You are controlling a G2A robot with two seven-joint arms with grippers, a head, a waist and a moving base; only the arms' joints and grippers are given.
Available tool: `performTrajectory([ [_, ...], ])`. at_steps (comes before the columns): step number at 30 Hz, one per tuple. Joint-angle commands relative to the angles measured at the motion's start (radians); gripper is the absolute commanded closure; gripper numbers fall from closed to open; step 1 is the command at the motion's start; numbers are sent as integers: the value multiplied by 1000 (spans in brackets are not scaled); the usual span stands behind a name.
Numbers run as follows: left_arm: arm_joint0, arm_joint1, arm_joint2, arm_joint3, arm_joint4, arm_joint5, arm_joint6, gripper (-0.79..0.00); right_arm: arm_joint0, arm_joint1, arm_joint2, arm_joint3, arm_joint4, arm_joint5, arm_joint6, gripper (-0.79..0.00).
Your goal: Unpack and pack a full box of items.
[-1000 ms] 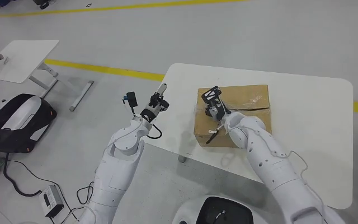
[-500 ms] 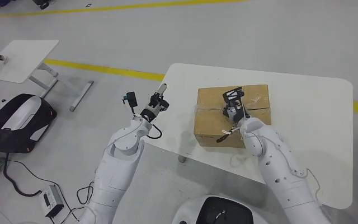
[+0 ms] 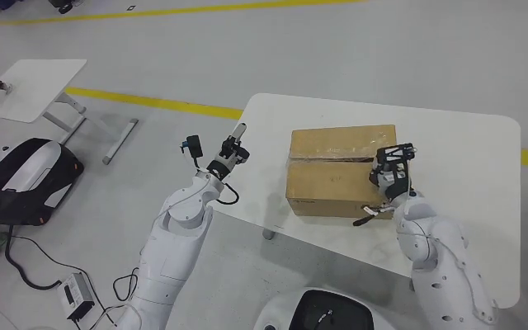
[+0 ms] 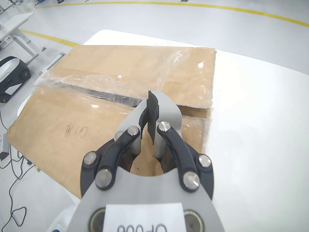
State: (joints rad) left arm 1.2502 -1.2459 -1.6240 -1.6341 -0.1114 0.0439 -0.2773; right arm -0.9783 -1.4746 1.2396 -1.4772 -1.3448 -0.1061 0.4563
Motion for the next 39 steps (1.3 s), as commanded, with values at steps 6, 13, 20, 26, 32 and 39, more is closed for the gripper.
performTrajectory([
  [6, 0, 0, 0, 0, 0, 0, 0, -785, -70, 10, 45, -136, 44, -24, -55, 0],
  [13, 0, 0, 0, 0, 0, 0, 0, -785, -162, 21, 102, -191, -16, 53, -217, 0],
  [20, 0, 0, 0, 0, 0, 0, 0, -785, -243, 26, 162, -127, -26, 154, -344, 0],
  [26, 0, 0, 0, 0, 0, 0, 0, -785, -204, 22, 130, 10, 40, 93, -367, 0],
  [32, 0, 0, 0, 0, 0, 0, 0, -785, -161, 15, 74, 83, 64, 45, -374, 0],
  [39, 0, 0, 0, 0, 0, 0, 0, -785, -189, 17, 54, 13, 47, 41, -370, 0],
])
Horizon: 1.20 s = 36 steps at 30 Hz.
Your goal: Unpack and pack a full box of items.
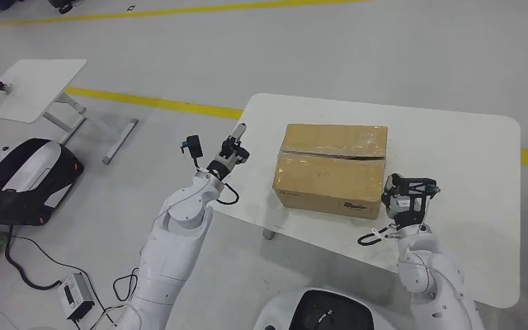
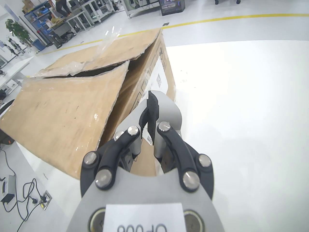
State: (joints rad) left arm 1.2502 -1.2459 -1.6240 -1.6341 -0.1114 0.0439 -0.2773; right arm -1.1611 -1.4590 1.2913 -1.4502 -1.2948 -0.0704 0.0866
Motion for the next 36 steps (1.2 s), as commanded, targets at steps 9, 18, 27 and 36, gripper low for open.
performTrajectory([
  [9, 0, 0, 0, 0, 0, 0, 0, -785, -50, 10, 37, -208, -107, 134, 54, 0],
  [18, 0, 0, 0, 0, 0, 0, 0, -785, -23, 5, 22, -196, -99, 170, 78, -345],
  [27, 0, 0, 0, 0, 0, 0, 0, -784, -23, 5, 22, -196, -99, 170, 78, -363],
  [36, 0, 0, 0, 0, 0, 0, 0, -785, -23, 5, 22, -196, -99, 170, 78, -569],
])
